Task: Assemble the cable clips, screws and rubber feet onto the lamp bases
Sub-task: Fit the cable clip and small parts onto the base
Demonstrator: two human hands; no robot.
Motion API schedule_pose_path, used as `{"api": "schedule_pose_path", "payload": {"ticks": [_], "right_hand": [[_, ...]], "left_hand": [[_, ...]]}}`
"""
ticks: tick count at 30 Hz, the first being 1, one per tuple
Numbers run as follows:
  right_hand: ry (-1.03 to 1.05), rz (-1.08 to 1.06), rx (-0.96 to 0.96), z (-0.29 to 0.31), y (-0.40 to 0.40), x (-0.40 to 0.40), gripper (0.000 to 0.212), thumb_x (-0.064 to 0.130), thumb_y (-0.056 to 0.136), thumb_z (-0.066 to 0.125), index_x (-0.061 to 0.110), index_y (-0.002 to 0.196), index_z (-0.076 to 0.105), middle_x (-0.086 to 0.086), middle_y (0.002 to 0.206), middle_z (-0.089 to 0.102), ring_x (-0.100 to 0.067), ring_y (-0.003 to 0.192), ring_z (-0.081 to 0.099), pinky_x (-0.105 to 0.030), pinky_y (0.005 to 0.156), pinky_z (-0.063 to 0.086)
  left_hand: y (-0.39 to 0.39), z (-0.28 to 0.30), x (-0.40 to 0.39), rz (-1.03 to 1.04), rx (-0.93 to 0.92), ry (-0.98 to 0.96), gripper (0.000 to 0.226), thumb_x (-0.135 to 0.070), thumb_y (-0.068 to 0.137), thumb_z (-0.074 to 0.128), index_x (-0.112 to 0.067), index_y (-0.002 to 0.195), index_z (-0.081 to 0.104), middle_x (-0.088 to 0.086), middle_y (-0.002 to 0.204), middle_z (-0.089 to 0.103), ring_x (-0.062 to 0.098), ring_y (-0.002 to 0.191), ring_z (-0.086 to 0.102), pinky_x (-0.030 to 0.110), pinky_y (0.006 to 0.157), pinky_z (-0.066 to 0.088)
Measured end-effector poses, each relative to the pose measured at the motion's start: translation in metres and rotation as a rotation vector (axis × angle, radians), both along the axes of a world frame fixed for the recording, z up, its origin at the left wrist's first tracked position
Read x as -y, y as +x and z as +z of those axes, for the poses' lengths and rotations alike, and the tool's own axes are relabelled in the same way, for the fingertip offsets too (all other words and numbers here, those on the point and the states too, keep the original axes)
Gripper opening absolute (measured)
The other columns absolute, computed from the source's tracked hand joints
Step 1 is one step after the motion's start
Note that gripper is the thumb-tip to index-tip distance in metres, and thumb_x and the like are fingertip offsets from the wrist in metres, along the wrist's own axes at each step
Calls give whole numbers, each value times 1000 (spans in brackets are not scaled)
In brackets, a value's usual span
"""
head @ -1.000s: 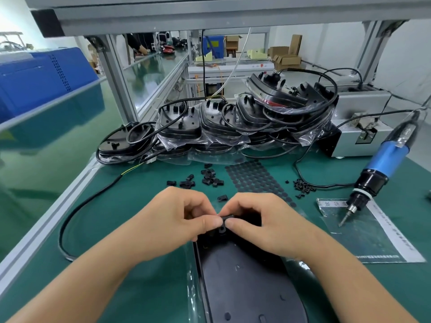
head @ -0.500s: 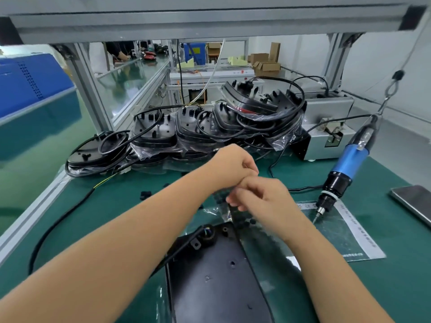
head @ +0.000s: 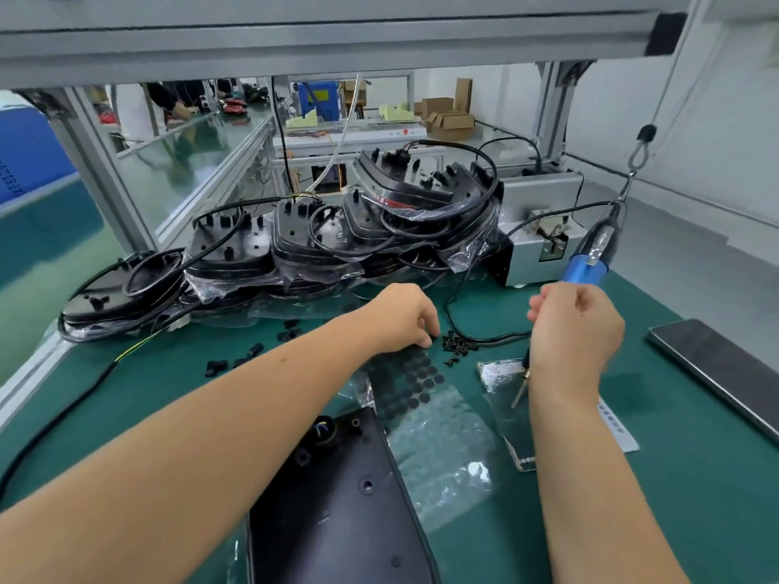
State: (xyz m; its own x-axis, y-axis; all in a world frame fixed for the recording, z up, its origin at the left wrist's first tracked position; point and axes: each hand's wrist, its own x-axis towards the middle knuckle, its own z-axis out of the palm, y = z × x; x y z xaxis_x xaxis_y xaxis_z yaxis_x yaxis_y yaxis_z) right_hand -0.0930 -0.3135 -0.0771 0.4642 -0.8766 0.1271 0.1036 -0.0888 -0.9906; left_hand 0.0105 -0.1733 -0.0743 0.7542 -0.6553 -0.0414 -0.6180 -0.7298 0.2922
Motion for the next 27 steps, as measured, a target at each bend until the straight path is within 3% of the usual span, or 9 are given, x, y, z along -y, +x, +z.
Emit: {"api": "schedule_pose_path", "payload": {"ticks": [4,8,10,11,13,15,18,22,27], "right_hand": [[1,-103,-70,-5,1,13,22,14,86,46,15,64,47,3,63,46,-17,58,37,-31,54,31],[86,-137,-58,-10,0,22,6,16,86,48,14,87,53,11,74,48,-11,66,46,-27,57,34],[151,-126,-47,-12,2,25,12,22,87,52,15,97,52,11,77,48,-10,67,49,-28,62,38],[174,-93,-66,-13,3,24,15,28,88,54,15,95,51,8,74,46,-11,62,48,-28,62,38],[296,38,-63,-14,6,21,25,37,90,58,14,86,50,1,68,46,-14,55,47,-29,56,39],[483,188,30,-13,6,17,29,39,93,59,10,88,53,-4,71,54,-16,56,55,-28,51,47],[614,307,172,-5,6,9,29,36,99,54,9,90,53,-6,70,57,-13,51,56,-23,45,46],[724,459,444,11,5,-6,31,39,102,44,8,98,49,-5,71,60,-12,51,57,-24,47,46],[836,571,597,19,-1,-17,37,42,101,44,6,106,49,-6,75,61,-14,58,56,-25,50,47]], "left_hand": [[-1,3,3,11,-18,20,14,-18,84,73,-12,97,75,-10,72,56,8,72,53,20,71,40],[-11,10,4,22,-68,-108,7,-18,86,71,-11,86,72,-10,67,64,6,68,61,19,69,51],[-22,18,9,12,-123,-212,8,-19,84,71,-11,82,73,-6,64,70,-2,54,58,8,52,44],[-29,21,11,4,-172,-259,8,-19,84,72,-11,81,73,-5,62,70,-3,47,54,6,47,39],[-41,25,16,-2,-289,-322,8,-19,84,72,-12,80,74,1,63,71,3,51,55,11,52,43],[-52,25,17,10,-401,-359,8,-16,85,72,-11,78,73,8,71,74,13,62,58,19,57,47],[-65,24,8,35,-501,-371,6,-9,86,70,-6,81,72,15,79,74,18,69,63,17,58,50],[-78,28,-16,48,-431,-329,5,-11,86,71,-11,81,70,4,71,74,10,65,67,15,58,52],[-90,34,-46,79,-385,-384,7,-9,86,69,-11,79,69,-1,70,74,6,62,68,14,56,50]]}}
